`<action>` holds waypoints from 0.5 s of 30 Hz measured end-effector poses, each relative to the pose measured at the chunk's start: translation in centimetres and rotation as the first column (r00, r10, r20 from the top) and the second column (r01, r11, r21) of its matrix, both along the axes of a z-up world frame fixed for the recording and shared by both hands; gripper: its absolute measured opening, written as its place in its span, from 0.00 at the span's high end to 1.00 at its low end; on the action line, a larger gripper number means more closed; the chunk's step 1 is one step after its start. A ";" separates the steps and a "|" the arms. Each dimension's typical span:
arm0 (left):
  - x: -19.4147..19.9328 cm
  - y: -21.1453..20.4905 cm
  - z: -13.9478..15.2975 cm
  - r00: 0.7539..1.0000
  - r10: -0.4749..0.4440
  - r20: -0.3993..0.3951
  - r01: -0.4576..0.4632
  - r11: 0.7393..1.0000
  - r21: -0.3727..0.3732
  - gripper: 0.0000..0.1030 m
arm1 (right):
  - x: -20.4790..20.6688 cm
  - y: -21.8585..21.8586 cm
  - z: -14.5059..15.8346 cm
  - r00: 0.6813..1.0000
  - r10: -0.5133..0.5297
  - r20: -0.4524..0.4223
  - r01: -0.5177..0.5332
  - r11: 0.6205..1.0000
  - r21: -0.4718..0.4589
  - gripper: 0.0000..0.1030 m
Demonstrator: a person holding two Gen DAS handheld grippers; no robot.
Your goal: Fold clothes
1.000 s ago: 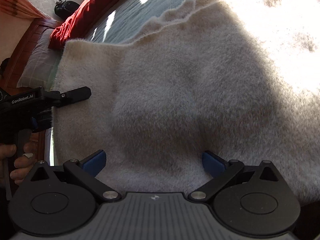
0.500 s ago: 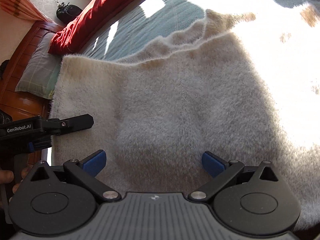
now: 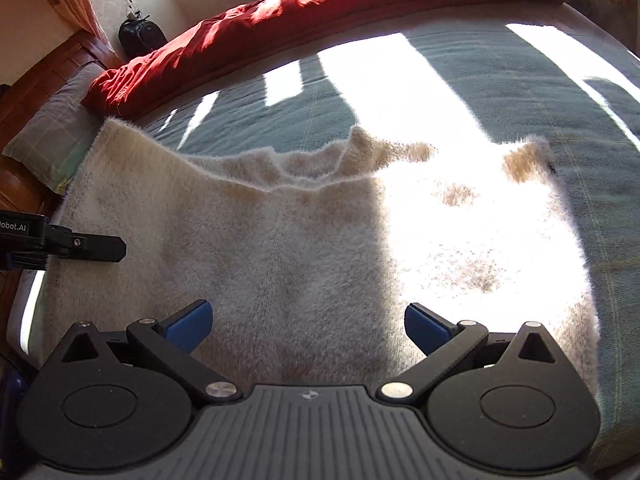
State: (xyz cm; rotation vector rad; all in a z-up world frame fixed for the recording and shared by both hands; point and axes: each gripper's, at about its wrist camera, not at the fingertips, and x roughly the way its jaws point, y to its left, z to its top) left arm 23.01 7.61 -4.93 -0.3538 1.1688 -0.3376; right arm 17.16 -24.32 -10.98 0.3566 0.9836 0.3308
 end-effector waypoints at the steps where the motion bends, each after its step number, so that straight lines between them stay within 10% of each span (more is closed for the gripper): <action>1: 0.0 -0.4 0.2 1.000 -0.004 0.001 0.004 1.000 0.005 0.71 | -0.2 -0.2 0.1 1.000 0.001 0.003 -0.001 1.000 0.000 0.00; 15: -0.4 -5.2 2.2 0.999 -0.029 0.023 0.029 0.999 -0.026 0.71 | -2.2 -3.3 1.5 0.998 -0.024 0.058 0.024 1.000 -0.008 0.00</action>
